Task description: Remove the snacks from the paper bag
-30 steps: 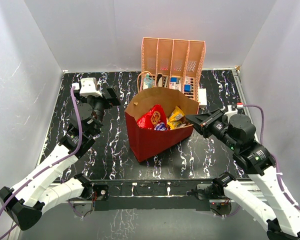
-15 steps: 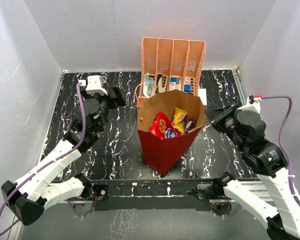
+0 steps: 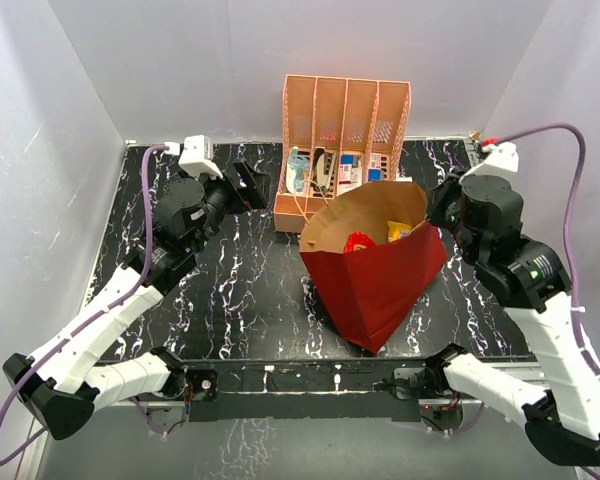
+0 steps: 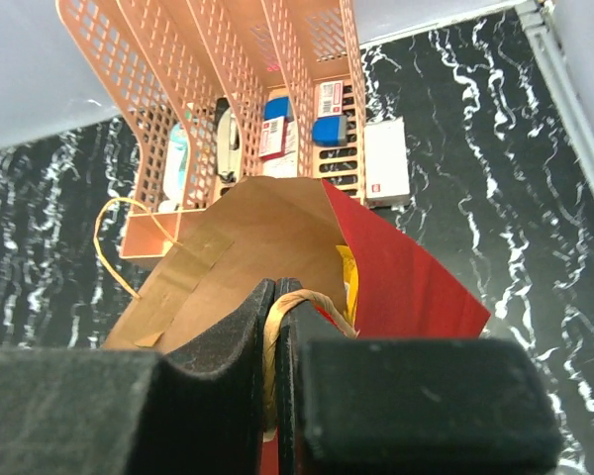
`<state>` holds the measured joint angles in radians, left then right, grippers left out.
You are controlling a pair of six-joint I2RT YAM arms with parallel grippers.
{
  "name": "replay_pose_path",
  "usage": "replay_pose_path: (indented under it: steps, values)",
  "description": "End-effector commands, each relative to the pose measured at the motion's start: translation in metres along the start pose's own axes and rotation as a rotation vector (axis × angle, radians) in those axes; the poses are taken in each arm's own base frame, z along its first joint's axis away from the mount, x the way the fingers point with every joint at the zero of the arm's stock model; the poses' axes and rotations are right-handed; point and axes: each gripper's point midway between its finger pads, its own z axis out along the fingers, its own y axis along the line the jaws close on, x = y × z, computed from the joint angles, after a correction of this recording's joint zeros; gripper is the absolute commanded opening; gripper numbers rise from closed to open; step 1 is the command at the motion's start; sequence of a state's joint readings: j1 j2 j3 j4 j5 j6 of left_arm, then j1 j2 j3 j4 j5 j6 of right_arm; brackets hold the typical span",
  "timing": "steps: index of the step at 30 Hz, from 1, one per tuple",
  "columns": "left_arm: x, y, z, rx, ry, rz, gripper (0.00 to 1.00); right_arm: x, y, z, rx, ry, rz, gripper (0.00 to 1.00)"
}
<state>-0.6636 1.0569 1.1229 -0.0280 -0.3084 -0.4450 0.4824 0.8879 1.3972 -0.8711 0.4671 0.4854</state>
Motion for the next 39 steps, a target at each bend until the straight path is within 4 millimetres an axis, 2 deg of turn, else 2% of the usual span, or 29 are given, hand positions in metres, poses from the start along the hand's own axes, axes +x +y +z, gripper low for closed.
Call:
replay_pose_path:
  steps: [1, 4, 8, 12, 15, 19, 23, 27, 29, 31, 36, 37, 39]
  values:
    - [0.002, -0.013, -0.004, 0.043, 0.042, -0.045, 0.98, -0.068, 0.023, -0.008, -0.085, -0.197, -0.132, 0.08]
    - [0.014, -0.017, -0.001, 0.061, 0.084, -0.060, 0.98, -0.058, 0.049, -0.002, -0.224, -0.149, -0.249, 0.08]
    - [0.029, -0.017, 0.001, 0.059, 0.143, -0.047, 0.98, -0.040, 0.082, -0.017, -0.459, -0.096, -0.347, 0.08]
    - [0.050, -0.009, 0.007, 0.017, 0.230, -0.015, 0.98, -0.013, 0.092, -0.022, -0.561, -0.010, -0.357, 0.08]
    - [0.070, -0.013, 0.016, 0.023, 0.325, -0.002, 0.98, 0.002, 0.091, -0.022, -0.574, 0.032, -0.321, 0.08]
    - [0.097, -0.017, 0.032, 0.015, 0.456, 0.001, 0.98, -0.002, 0.085, -0.032, -0.565, 0.001, -0.264, 0.08]
    - [0.104, -0.010, 0.042, -0.055, 0.507, -0.026, 0.98, -0.002, 0.073, -0.037, -0.516, -0.007, -0.234, 0.08]
    - [0.114, -0.023, 0.039, 0.020, 0.538, -0.076, 0.98, 0.010, 0.067, -0.034, -0.498, 0.034, -0.233, 0.08]
    - [0.120, -0.019, 0.039, -0.006, 0.560, -0.089, 0.98, 0.013, 0.065, -0.033, -0.488, 0.043, -0.227, 0.08]
    - [0.120, -0.007, 0.036, -0.079, 0.557, -0.092, 0.98, 0.015, 0.062, -0.035, -0.480, 0.050, -0.219, 0.08]
    - [0.104, 0.023, 0.026, -0.199, 0.473, -0.042, 0.99, 0.015, 0.057, -0.039, -0.461, 0.059, -0.208, 0.08]
    - [0.098, 0.023, 0.024, -0.200, 0.458, -0.041, 0.98, 0.015, 0.056, -0.040, -0.455, 0.059, -0.206, 0.08]
    - [0.099, 0.017, 0.026, -0.160, 0.467, -0.037, 0.99, 0.015, 0.054, -0.040, -0.446, 0.063, -0.203, 0.08]
